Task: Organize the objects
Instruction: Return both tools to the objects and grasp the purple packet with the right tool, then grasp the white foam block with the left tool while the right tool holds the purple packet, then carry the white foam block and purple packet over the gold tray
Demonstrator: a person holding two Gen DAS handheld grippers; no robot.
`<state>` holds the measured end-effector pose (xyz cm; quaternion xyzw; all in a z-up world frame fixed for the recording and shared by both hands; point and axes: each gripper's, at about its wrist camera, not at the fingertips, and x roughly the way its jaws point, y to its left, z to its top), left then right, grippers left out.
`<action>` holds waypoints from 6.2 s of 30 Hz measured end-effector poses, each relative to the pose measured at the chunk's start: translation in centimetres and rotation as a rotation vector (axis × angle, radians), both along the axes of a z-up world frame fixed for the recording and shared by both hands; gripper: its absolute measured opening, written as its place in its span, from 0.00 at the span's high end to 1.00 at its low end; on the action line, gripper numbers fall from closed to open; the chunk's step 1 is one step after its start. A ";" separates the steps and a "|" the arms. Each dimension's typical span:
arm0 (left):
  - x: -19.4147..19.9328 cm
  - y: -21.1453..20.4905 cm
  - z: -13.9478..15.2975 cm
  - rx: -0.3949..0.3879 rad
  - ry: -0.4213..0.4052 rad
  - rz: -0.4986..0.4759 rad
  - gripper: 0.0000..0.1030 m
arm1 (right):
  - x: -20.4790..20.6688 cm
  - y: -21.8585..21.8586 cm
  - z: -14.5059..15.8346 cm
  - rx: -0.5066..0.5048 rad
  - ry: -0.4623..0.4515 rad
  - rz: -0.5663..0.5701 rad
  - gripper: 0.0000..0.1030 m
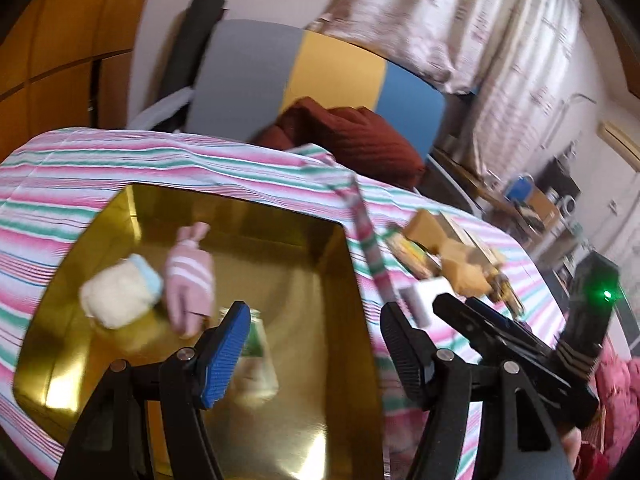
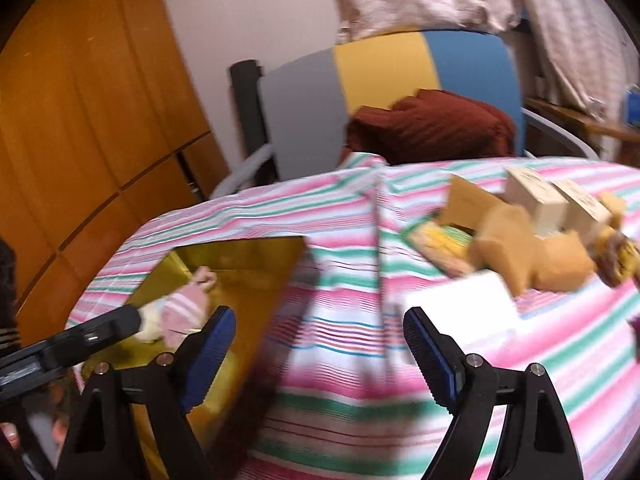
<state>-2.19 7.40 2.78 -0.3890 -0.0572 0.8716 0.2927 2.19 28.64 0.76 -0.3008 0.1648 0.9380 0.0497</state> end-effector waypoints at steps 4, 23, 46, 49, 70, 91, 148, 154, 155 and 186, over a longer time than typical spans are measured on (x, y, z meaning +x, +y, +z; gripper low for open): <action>1.7 2.0 0.0 -0.017 0.025 -0.049 0.34 | 1.9 2.8 -1.0 -0.004 -0.018 -0.066 0.16; 4.7 11.1 -0.2 -0.023 0.045 -0.225 0.34 | 11.7 23.2 -4.1 0.170 -0.167 -0.565 0.13; -2.6 20.0 -3.2 -0.077 -0.044 -0.307 0.33 | 10.2 22.7 -7.8 0.191 -0.159 -0.470 0.46; -3.6 21.4 -3.7 -0.109 -0.060 -0.360 0.33 | 10.3 22.6 -7.8 0.195 -0.157 -0.472 0.46; 0.9 21.7 -6.4 -0.206 -0.023 -0.449 0.32 | 10.4 22.4 -7.9 0.204 -0.146 -0.477 0.46; 2.8 24.2 -8.3 -0.402 0.127 -0.419 0.38 | 10.3 22.3 -7.8 0.206 -0.141 -0.478 0.46; 1.4 2.8 -0.6 0.049 0.051 -0.103 0.42 | 6.6 6.3 -1.2 0.061 0.063 -0.141 0.50; 1.1 -0.7 0.1 0.037 0.078 -0.037 0.42 | 5.4 2.6 0.0 0.058 0.083 -0.038 0.50; 0.8 -1.5 0.2 0.024 0.083 -0.017 0.42 | 5.2 2.0 0.3 0.050 0.088 -0.020 0.50; -2.3 -10.4 -4.9 -0.031 -0.143 0.273 0.42 | -0.8 -13.0 -1.8 0.048 -0.022 0.398 0.50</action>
